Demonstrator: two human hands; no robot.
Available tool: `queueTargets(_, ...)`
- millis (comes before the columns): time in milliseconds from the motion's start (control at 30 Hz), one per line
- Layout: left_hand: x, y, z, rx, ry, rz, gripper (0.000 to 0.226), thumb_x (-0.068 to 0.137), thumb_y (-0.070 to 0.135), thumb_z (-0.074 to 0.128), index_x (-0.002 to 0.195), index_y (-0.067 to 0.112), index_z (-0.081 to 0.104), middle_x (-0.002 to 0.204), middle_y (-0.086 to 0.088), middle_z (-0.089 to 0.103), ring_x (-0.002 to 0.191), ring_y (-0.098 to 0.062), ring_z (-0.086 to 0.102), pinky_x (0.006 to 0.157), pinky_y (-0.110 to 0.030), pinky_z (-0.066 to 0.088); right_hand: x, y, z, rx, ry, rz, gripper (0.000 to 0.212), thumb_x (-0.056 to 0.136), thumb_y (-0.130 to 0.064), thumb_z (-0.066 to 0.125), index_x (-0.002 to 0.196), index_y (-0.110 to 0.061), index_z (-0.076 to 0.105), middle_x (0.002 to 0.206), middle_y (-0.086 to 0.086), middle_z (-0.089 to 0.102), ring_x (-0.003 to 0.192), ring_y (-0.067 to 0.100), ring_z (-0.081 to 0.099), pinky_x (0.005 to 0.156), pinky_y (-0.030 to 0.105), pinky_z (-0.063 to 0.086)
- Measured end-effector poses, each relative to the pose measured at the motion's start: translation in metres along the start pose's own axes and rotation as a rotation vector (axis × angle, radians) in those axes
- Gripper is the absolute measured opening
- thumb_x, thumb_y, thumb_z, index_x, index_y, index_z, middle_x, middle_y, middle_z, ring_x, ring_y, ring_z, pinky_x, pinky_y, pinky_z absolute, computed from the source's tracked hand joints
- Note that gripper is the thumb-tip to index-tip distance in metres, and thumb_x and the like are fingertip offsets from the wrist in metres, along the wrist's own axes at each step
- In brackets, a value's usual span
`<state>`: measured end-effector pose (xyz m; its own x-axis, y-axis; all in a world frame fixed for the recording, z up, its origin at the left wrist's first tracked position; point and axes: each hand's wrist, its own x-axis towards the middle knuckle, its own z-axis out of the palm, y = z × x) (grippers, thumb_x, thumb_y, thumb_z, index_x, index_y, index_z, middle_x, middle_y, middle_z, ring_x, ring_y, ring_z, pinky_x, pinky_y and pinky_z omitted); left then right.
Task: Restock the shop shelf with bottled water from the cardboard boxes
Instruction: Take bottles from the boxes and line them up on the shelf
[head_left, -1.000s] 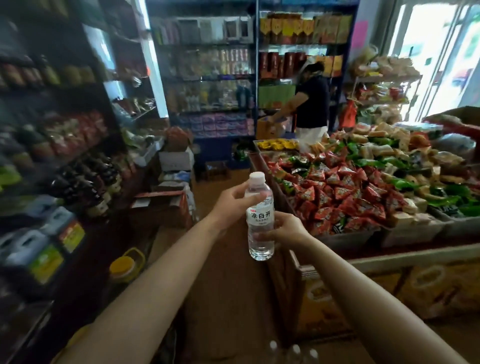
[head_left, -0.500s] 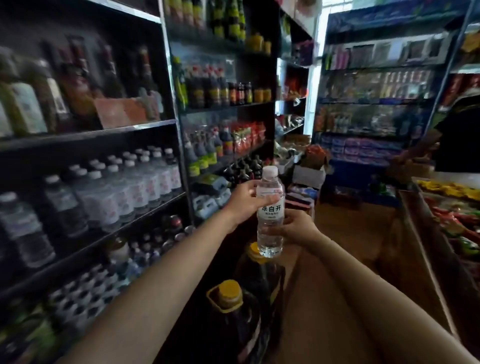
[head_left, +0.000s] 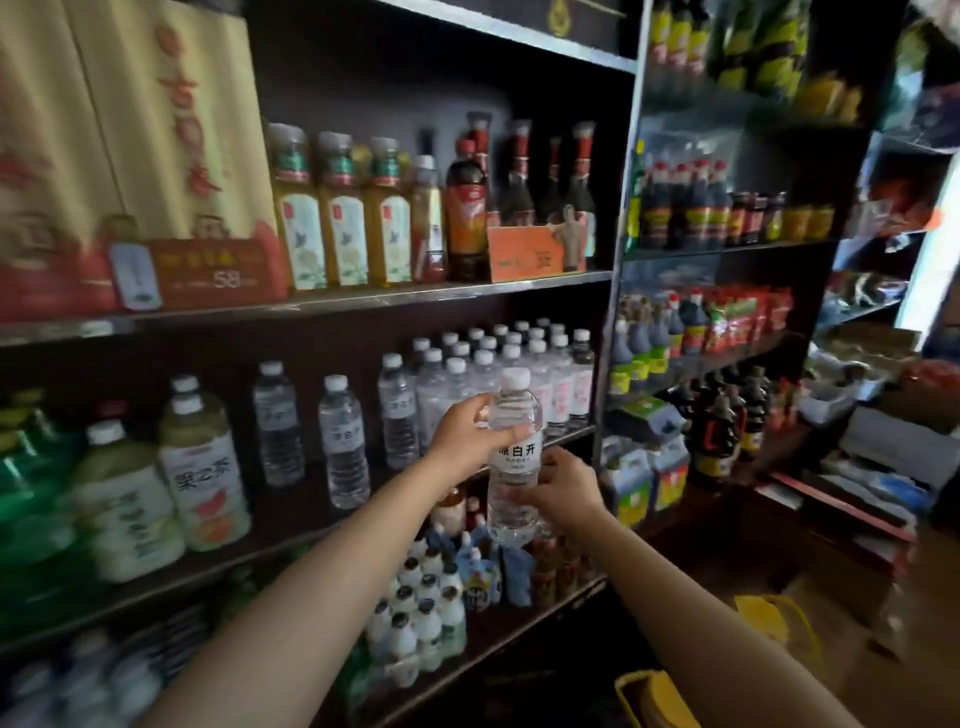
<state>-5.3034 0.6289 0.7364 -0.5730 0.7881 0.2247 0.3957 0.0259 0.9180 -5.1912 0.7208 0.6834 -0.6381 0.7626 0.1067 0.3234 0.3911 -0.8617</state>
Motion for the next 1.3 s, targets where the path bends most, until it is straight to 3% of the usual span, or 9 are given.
queueTargets(100, 0.019, -0.032, -0.034, 0.033, 0.089, -0.053, 0.076, 0.057, 0.05, 0.082, 0.122, 0.017, 0.061, 0.119, 0.005, 0.065, 0.11, -0.012, 0.061, 0.099, -0.035, 0.048, 0.024, -0.014, 0.042, 0.021, -0.056, -0.019, 0.041, 0.063, -0.023, 0.088, 0.095, -0.018, 0.062, 0.085, -0.006, 0.067, 0.075, 0.006, 0.062, 0.061, 0.016, 0.05)
queueTargets(200, 0.037, -0.056, -0.057, 0.047, 0.122, -0.074, 0.06, 0.072, 0.034, 0.081, 0.124, 0.017, 0.058, 0.119, 0.005, 0.063, 0.112, -0.014, 0.059, 0.094, -0.027, 0.046, 0.051, -0.022, 0.079, 0.024, -0.075, -0.039, 0.036, 0.067, -0.027, 0.086, 0.077, -0.022, 0.052, 0.07, -0.014, 0.053, 0.066, 0.004, 0.053, 0.049, 0.01, 0.037)
queueTargets(433, 0.088, -0.109, -0.081, 0.029, 0.198, -0.128, 0.07, 0.078, 0.031, 0.075, 0.14, 0.022, 0.044, 0.132, 0.004, 0.054, 0.118, -0.013, 0.053, 0.098, -0.03, 0.045, 0.11, -0.022, 0.137, 0.017, -0.056, -0.001, 0.036, 0.078, -0.019, 0.077, 0.108, -0.012, 0.058, 0.088, -0.005, 0.058, 0.074, 0.009, 0.052, 0.065, 0.018, 0.048)
queueTargets(533, 0.103, -0.13, -0.081, -0.04, 0.234, -0.176, 0.071, 0.078, 0.03, 0.076, 0.14, 0.03, 0.042, 0.13, 0.006, 0.056, 0.116, -0.011, 0.054, 0.094, -0.027, 0.045, 0.123, -0.016, 0.156, 0.042, -0.018, 0.041, 0.03, 0.083, -0.014, 0.072, 0.104, -0.015, 0.051, 0.079, -0.012, 0.051, 0.063, -0.002, 0.048, 0.052, 0.01, 0.046)
queueTargets(633, 0.118, -0.146, -0.081, -0.098, 0.319, -0.184, 0.069, 0.078, 0.031, 0.075, 0.139, 0.033, 0.042, 0.133, 0.004, 0.056, 0.12, -0.014, 0.054, 0.102, -0.038, 0.046, 0.136, -0.015, 0.175, 0.022, 0.021, 0.033, 0.031, 0.08, -0.019, 0.073, 0.101, -0.02, 0.05, 0.084, -0.01, 0.058, 0.076, 0.008, 0.058, 0.069, 0.027, 0.055)
queueTargets(833, 0.149, -0.163, -0.078, -0.007, 0.486, -0.136, 0.069, 0.073, 0.04, 0.073, 0.135, 0.025, 0.047, 0.117, -0.006, 0.06, 0.107, -0.016, 0.059, 0.096, -0.035, 0.049, 0.163, -0.018, 0.199, -0.053, 0.052, -0.033, 0.053, 0.083, -0.013, 0.062, 0.132, -0.015, 0.043, 0.111, 0.006, 0.065, 0.093, 0.018, 0.064, 0.077, 0.033, 0.055)
queueTargets(967, 0.171, -0.182, -0.08, -0.032, 0.525, -0.222, 0.066, 0.076, 0.042, 0.069, 0.137, 0.034, 0.044, 0.128, -0.011, 0.052, 0.119, -0.024, 0.051, 0.101, -0.044, 0.045, 0.176, -0.025, 0.203, -0.279, -0.002, -0.058, 0.04, 0.091, -0.012, 0.054, 0.129, -0.007, 0.041, 0.12, 0.011, 0.06, 0.104, 0.023, 0.062, 0.079, 0.03, 0.05)
queueTargets(1100, 0.175, -0.167, -0.083, -0.206, 0.509, -0.192, 0.064, 0.082, 0.019, 0.071, 0.139, 0.024, 0.042, 0.128, -0.003, 0.058, 0.116, -0.018, 0.056, 0.103, -0.04, 0.045, 0.187, -0.025, 0.204, -0.211, -0.014, -0.039, 0.032, 0.091, -0.018, 0.059, 0.118, -0.006, 0.045, 0.109, 0.011, 0.063, 0.099, 0.024, 0.063, 0.068, 0.027, 0.045)
queueTargets(1300, 0.184, -0.171, -0.081, -0.242, 0.549, -0.168, 0.062, 0.079, 0.007, 0.072, 0.13, 0.023, 0.041, 0.122, -0.002, 0.059, 0.109, -0.017, 0.058, 0.095, -0.031, 0.046, 0.194, -0.021, 0.214, -0.193, 0.016, -0.062, 0.029, 0.092, -0.011, 0.053, 0.118, -0.004, 0.044, 0.107, 0.011, 0.063, 0.099, 0.025, 0.063, 0.077, 0.034, 0.051)
